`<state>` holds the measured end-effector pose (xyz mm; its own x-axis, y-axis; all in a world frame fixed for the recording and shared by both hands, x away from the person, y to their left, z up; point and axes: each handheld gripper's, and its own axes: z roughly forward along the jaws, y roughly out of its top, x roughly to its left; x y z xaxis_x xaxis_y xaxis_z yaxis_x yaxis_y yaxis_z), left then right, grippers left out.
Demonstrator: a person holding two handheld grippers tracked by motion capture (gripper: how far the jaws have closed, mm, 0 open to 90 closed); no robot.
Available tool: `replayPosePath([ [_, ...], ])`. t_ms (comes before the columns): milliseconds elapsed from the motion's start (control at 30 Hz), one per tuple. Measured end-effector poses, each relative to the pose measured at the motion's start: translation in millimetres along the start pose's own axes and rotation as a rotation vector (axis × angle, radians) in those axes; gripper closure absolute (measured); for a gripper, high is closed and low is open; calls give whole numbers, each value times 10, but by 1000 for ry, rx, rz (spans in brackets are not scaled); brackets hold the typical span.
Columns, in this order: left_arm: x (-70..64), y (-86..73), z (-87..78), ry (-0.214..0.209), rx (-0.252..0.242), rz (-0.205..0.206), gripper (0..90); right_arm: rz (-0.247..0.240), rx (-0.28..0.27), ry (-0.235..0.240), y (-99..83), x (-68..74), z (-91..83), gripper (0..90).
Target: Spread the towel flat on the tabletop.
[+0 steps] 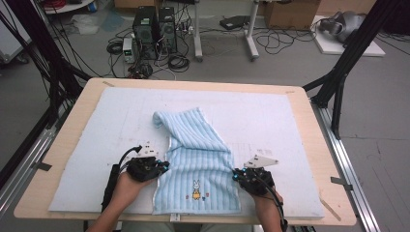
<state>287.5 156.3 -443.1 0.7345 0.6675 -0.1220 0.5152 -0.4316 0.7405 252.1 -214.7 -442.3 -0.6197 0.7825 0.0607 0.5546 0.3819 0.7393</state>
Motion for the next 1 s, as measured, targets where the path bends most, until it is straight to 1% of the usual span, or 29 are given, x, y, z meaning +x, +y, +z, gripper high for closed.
replayPosePath([
  [33,-14,-18,-16,-11,1,-6,870,1,3,2,-28,2,-30,837],
  [100,-36,-53,-50,-35,5,-3,870,0,8,7,-68,4,-77,838],
  [167,-61,-88,-74,-58,2,-14,870,-1,16,19,-89,21,-118,838],
  [200,-69,-102,-88,-71,6,-10,870,-9,23,25,-94,31,-131,838],
  [233,-78,-122,-102,-80,1,-6,870,-11,30,31,-98,43,-145,835],
  [267,-82,-143,-114,-84,-4,-4,869,-13,33,34,-98,52,-160,814],
  [300,-77,-163,-125,-82,-14,6,863,-15,24,28,-94,52,-168,771],
  [333,-62,-179,-133,-82,-26,2,845,-2,13,27,-83,41,-179,746],
  [367,-45,-187,-143,-75,-40,-9,804,14,-6,33,-65,22,-188,701],
  [400,-30,-186,-159,-48,-60,-15,605,37,-56,24,-2,-15,-194,603],
  [433,-17,-182,-176,-29,-78,-25,605,37,-56,24,-2,-15,-194,603],
  [467,9,-176,-210,-12,-128,-46,527,53,-75,21,29,-32,-194,513],
  [500,29,-172,-240,2,-173,-52,492,81,-113,12,84,-62,-183,469],
  [533,53,-164,-268,18,-201,-50,462,105,-145,20,126,-93,-172,437],
  [567,74,-157,-285,25,-215,-59,431,118,-176,10,172,-120,-149,383],
  [600,117,-149,-307,18,-232,-68,423,123,-186,0,208,-136,-129,367],
  [633,148,-144,-318,19,-244,-72,422,123,-194,-4,268,-173,-79,346],
  [667,178,-139,-328,25,-250,-73,410,119,-195,-7,315,-193,-35,312],
  [700,208,-135,-337,22,-261,-74,399,116,-195,-12,361,-203,15,298],
  [733,233,-133,-347,19,-276,-76,396,105,-186,-7,401,-216,62,295],
  [767,263,-132,-356,16,-298,-72,396,98,-182,-15,438,-214,110,273],
  [833,311,-129,-366,29,-341,-80,396,72,-172,-19,508,-219,211,250],
  [867,339,-126,-369,38,-356,-83,397,54,-157,-21,547,-222,262,226],
  [900,367,-120,-371,52,-363,-88,397,34,-142,-31,585,-233,316,201],
  [933,393,-113,-370,61,-368,-93,398,14,-123,-32,626,-258,371,197],
  [967,420,-98,-373,65,-361,-96,398,1,-102,-33,666,-285,425,170],
  [1000,445,-73,-378,72,-350,-103,397,2,-89,-45,705,-311,471,134],
])
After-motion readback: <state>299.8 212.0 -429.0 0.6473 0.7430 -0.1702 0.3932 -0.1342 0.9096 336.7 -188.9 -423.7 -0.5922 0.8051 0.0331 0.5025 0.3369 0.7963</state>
